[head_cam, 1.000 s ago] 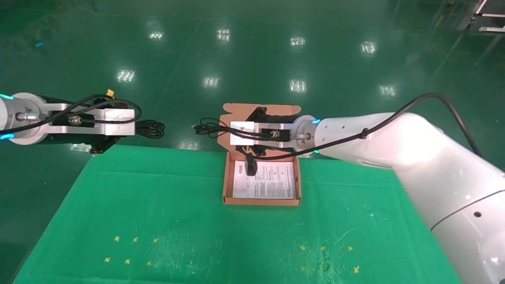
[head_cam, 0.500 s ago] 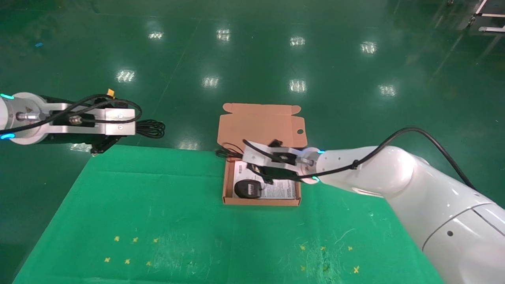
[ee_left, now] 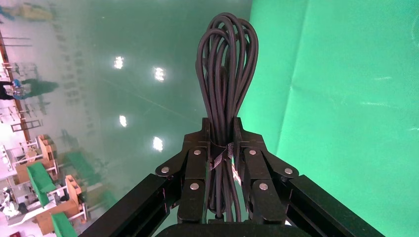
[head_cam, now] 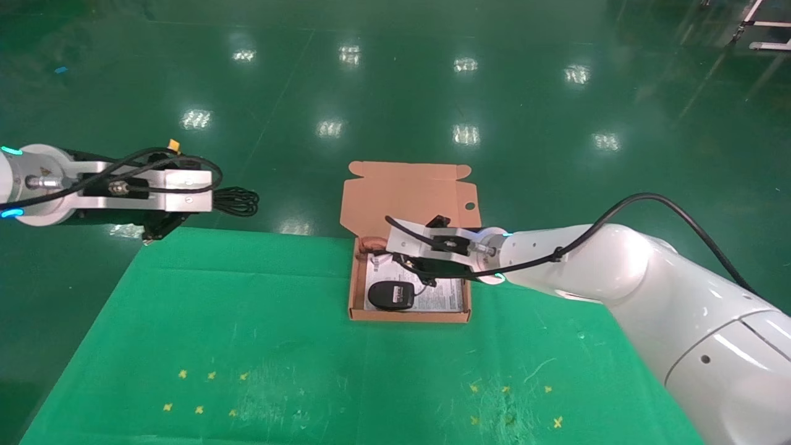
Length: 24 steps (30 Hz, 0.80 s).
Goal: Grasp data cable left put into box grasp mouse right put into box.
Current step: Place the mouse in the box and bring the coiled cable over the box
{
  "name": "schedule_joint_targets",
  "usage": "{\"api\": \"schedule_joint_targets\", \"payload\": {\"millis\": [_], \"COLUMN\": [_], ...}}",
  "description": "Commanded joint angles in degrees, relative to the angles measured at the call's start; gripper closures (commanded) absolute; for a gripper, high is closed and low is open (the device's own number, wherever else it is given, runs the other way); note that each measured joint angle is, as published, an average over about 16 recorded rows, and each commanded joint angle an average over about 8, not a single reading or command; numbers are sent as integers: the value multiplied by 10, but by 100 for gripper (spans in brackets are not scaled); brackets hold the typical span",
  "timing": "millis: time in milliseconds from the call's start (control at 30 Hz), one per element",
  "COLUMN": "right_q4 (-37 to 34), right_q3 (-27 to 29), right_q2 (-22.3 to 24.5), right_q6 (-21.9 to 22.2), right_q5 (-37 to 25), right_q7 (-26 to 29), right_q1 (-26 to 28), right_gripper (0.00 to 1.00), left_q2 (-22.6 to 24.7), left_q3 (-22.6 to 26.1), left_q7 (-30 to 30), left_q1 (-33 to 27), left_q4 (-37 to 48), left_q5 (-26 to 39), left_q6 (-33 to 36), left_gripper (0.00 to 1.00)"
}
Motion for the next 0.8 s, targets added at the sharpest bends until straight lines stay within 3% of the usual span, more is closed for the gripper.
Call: {"api": "schedule_joint_targets", "payload": {"millis": [33,300,533,800], "right_q4": [3,25,86,195], "right_q3": [2,-3,1,-1], "right_q2": [2,31,108,204], "right_q6": [-2,1,0,-1], "right_q5": [0,-3,-23,-73], "right_q7": [-2,9,35,110], "right_q1": [0,9,33,46], "right_gripper": [0,0,0,0], "left_q2": [0,36,103,202], "left_q3": [0,2,6,16], "left_q7": [0,24,75,168], "left_q1": [-1,21,59,82], "left_q4": [2,31,91,205], "left_q5": [1,-35,-69,-101], "left_q6": [0,-29,-108,-193], "left_gripper": [100,100,100,100]}}
